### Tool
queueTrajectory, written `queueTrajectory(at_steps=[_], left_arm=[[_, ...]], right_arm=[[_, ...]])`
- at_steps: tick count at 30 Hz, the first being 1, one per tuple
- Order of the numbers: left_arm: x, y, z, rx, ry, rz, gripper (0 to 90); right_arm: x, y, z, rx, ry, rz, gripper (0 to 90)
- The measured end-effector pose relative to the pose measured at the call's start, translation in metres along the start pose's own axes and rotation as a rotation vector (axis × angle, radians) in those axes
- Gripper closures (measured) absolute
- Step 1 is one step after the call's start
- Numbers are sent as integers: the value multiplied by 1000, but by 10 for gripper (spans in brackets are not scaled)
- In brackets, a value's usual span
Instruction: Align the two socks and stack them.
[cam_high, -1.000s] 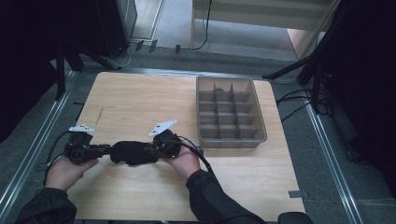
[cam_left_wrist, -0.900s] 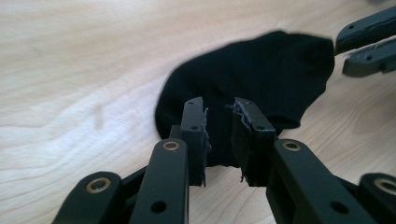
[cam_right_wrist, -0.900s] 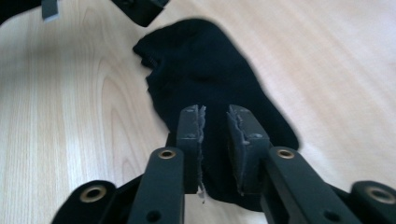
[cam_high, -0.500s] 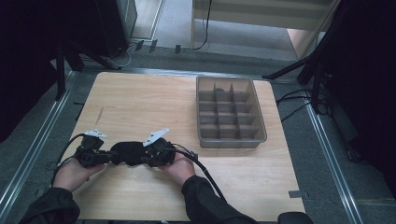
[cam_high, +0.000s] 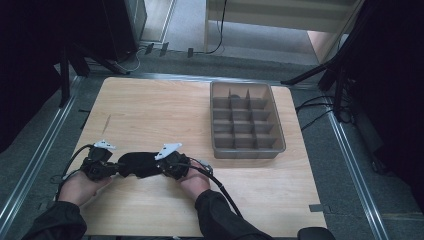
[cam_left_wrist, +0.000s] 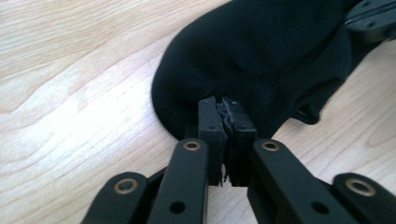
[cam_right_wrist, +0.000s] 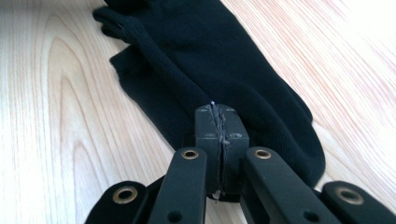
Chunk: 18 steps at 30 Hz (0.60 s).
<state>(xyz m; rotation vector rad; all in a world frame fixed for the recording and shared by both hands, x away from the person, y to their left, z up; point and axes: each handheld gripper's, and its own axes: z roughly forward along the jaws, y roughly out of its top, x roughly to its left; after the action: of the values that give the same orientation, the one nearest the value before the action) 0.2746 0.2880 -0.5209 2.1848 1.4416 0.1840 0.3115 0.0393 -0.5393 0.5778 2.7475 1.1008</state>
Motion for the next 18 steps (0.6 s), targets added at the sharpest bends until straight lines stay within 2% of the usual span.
queueTrajectory(at_steps=[4, 6, 9, 10, 11, 12, 18], left_arm=[[0, 0, 0, 4, 11, -9, 892], [0, 0, 0, 3, 8, -15, 893], [2, 0, 1, -10, -16, -20, 889], [3, 0, 1, -10, -22, -20, 886], [3, 0, 0, -13, -31, -26, 878], [4, 0, 0, -14, -38, -26, 863], [3, 0, 0, -16, -47, -23, 797]], right_arm=[[-9, -3, -8, 26, 5, 1, 897], [-11, -5, -12, 32, -14, -25, 896], [-10, -3, -12, 36, 33, -14, 872], [-8, -2, -13, 34, 28, -23, 852], [-6, -1, -13, 29, 29, -24, 823], [-6, 1, -15, 15, 57, -16, 780], [-17, 10, -30, -60, 66, 27, 780]])
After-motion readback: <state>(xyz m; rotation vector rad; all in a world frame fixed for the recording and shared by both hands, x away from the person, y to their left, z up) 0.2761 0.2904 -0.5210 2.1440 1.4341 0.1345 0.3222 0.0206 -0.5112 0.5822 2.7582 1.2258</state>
